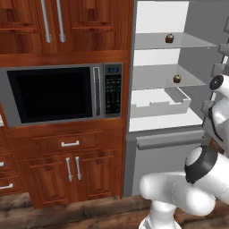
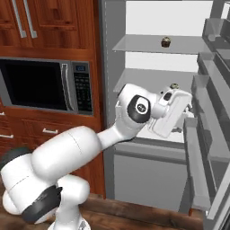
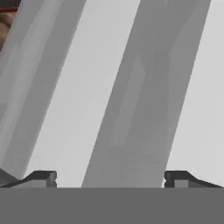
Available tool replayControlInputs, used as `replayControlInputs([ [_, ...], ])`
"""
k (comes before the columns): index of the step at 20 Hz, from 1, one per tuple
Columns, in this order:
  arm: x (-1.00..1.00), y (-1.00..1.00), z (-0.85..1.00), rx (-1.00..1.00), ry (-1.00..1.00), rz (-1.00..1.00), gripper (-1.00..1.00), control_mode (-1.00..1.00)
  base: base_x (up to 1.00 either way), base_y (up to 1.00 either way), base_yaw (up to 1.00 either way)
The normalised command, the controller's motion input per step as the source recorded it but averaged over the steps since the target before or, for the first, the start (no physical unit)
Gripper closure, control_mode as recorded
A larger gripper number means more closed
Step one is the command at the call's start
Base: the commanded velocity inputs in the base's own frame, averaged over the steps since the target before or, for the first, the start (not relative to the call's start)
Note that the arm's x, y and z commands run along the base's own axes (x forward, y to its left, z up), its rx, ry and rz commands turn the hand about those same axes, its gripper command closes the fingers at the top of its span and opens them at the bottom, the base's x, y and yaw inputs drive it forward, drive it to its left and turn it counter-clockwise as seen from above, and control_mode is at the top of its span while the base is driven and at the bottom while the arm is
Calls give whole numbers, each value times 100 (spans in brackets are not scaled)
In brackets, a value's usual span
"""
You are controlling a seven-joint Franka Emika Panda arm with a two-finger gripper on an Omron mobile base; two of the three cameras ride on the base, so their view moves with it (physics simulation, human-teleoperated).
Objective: Take the cupcakes from the fridge and place them on the empty tray on the dining counter.
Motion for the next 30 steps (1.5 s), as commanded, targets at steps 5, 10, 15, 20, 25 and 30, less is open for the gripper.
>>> replayControlInputs([
  [5, -88, 93, 62, 15, -70, 3, -100, -100, 0, 0, 0],
  [10, -91, 100, 38, 24, -82, 0, -100, -100, 0, 0, 0],
  [15, -97, 96, 48, 36, -72, 0, -100, -100, 0, 0, 0],
  [20, -80, 91, 68, 46, -43, 6, -100, -100, 0, 0, 0],
  [25, -49, 100, 51, 49, -22, 14, -100, -100, 0, 0, 0],
  [30, -41, 75, 12, 46, 0, 30, -100, -100, 0, 0, 0],
])
